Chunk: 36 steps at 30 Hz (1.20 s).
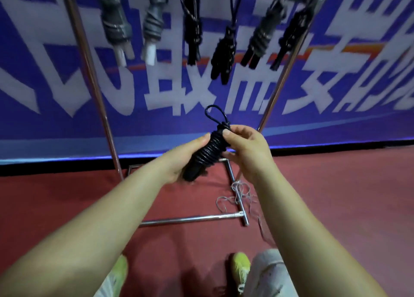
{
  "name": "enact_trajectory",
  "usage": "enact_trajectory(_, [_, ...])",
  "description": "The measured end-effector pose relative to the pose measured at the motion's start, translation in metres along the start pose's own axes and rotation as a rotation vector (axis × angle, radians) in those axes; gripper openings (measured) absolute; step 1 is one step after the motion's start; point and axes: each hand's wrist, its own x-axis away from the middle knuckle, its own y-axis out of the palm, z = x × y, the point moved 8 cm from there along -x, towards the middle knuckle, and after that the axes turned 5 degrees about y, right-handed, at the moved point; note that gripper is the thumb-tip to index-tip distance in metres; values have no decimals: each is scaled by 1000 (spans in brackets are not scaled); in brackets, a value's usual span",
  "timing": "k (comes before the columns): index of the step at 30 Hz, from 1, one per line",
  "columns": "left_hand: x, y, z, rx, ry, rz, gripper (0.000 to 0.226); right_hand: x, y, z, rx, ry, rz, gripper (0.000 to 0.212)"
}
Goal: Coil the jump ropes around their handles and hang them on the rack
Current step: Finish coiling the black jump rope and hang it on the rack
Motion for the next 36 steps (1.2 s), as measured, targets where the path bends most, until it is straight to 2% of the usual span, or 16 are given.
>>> enact_trajectory(2, [6, -2, 28, -44, 45, 35, 37, 0, 7, -33, 5, -73, 22, 13])
enact_trajectory(5, [10, -9, 76, -105, 127, 143, 34, 0, 16, -80, -3, -182, 58, 12])
enact_trajectory(9, [15, -20, 132, 14, 227, 330, 42, -6, 27, -128, -33, -275, 87, 12])
enact_trajectory(13, [14, -13, 161, 19, 278, 317, 35, -8, 36, -169, 28, -378, 99, 19])
enact_trajectory(16, [10, -10, 181, 35, 339, 325, 44, -11, 41, -198, 96, -454, 130, 22])
enact_trajectory(19, [4, -6, 205, 30, 407, 318, 44, -20, 38, -220, 114, -488, 182, 29])
enact_trajectory(23, [-7, 1, 224, -26, 442, 288, 47, -40, 26, -232, 113, -446, 228, 22])
enact_trajectory(26, [-12, 7, 222, -44, 423, 252, 43, -56, 23, -229, 131, -378, 187, 13])
enact_trajectory(30, [-19, 5, 212, -34, 405, 255, 41, -71, 23, -225, 176, -318, 144, 30])
enact_trajectory(36, [-25, 2, 199, -28, 356, 229, 40, -83, 21, -204, 144, -218, 109, 28])
